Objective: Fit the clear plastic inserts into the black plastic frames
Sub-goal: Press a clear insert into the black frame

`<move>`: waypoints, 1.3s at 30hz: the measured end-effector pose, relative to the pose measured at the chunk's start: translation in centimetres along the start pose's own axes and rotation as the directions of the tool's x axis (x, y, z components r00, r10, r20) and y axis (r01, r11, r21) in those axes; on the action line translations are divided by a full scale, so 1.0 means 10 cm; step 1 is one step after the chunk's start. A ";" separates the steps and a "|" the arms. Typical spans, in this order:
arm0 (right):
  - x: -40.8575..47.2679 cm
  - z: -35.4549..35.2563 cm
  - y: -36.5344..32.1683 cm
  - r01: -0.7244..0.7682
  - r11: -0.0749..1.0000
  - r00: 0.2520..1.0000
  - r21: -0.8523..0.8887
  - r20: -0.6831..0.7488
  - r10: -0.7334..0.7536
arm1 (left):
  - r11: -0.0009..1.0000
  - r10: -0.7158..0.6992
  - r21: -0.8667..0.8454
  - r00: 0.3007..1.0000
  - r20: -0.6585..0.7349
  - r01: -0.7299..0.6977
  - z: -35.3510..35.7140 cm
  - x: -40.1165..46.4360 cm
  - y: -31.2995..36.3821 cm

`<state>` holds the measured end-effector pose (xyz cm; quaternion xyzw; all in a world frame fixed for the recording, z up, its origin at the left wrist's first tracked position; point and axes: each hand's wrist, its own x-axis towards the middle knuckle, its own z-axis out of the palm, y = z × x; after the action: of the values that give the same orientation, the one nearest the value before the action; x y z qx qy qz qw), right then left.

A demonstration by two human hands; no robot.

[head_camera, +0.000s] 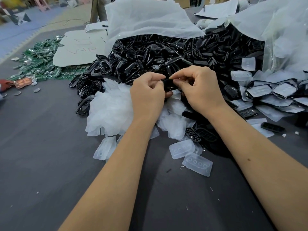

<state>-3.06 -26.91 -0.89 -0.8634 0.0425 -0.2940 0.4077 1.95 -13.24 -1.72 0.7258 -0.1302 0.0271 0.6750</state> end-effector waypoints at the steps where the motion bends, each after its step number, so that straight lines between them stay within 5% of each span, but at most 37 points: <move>1: 0.00 -0.01 0.01 0.003 1.000 1.000 -0.004 0.001 -0.003 | 1.000 0.018 0.010 1.000 0.006 -0.018 0.00 0.00 0.00; 11: 0.06 -0.08 0.15 -0.068 0.993 0.996 0.097 0.071 0.061 | 1.000 0.031 0.001 0.999 0.010 -0.031 0.00 0.04 -0.04; 19: 0.05 -0.06 0.17 -0.163 0.981 0.985 0.101 -0.044 0.168 | 0.994 0.057 -0.096 0.995 0.076 -0.049 -0.02 0.07 -0.06; 26: 0.07 -0.07 0.13 -0.374 0.776 0.927 0.507 0.235 0.293 | 0.984 0.085 -0.165 0.991 0.106 -0.067 -0.03 0.06 -0.05; 36: 0.08 -0.06 0.14 -0.378 0.712 0.925 0.592 0.210 0.316 | 0.962 0.014 -0.272 0.991 0.133 0.023 -0.05 0.05 -0.06; 39: 0.07 -0.05 0.16 -0.318 0.779 0.947 0.540 0.148 0.283 | 0.967 0.038 -0.254 0.987 0.156 0.003 -0.05 0.06 -0.08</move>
<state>-2.48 -28.55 -1.43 -0.6969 0.0800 -0.1993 0.6842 2.77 -12.84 -2.36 0.6323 -0.1927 -0.0420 0.7492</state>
